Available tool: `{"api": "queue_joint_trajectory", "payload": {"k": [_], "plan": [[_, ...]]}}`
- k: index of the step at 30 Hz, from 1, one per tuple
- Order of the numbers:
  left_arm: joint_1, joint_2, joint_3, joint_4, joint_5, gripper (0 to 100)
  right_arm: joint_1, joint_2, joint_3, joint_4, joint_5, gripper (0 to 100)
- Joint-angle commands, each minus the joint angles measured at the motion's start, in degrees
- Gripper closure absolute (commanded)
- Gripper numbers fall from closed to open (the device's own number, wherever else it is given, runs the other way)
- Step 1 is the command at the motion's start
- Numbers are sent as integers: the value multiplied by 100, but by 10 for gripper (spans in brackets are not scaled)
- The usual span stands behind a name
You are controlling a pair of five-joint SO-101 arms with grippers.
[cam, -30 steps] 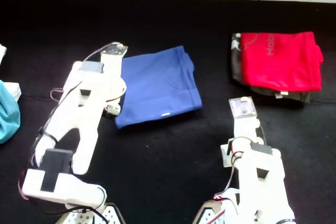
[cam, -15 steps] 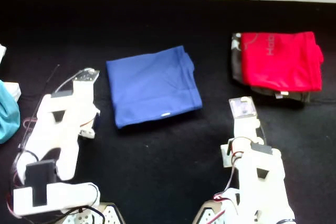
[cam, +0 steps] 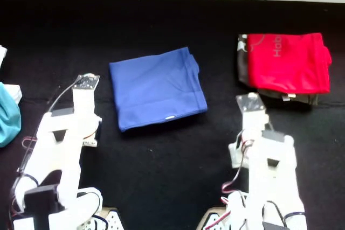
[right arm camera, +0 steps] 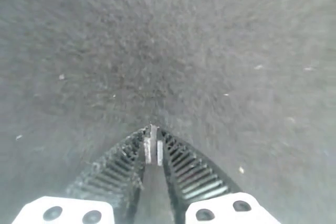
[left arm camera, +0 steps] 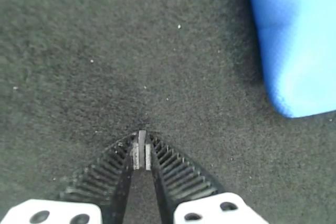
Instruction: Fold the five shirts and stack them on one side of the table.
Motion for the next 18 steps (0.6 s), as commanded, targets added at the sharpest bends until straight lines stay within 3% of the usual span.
{"api": "queue_joint_trajectory", "payload": {"k": [1,7,10,15,18], "plan": [[-84,-136,101,-281,-62,990,31,-57,-1464,1270,-70,990],[-84,-136,101,-273,-62,990,-92,22,-3336,1789,-132,986],[-84,-136,101,-273,-62,990,-514,31,-3714,1780,-835,959],[-84,-136,101,-273,-62,990,-1560,295,-3996,1578,-2013,810],[-84,-136,101,-273,-62,990,-1956,1103,-4409,1367,-2541,807]]}}
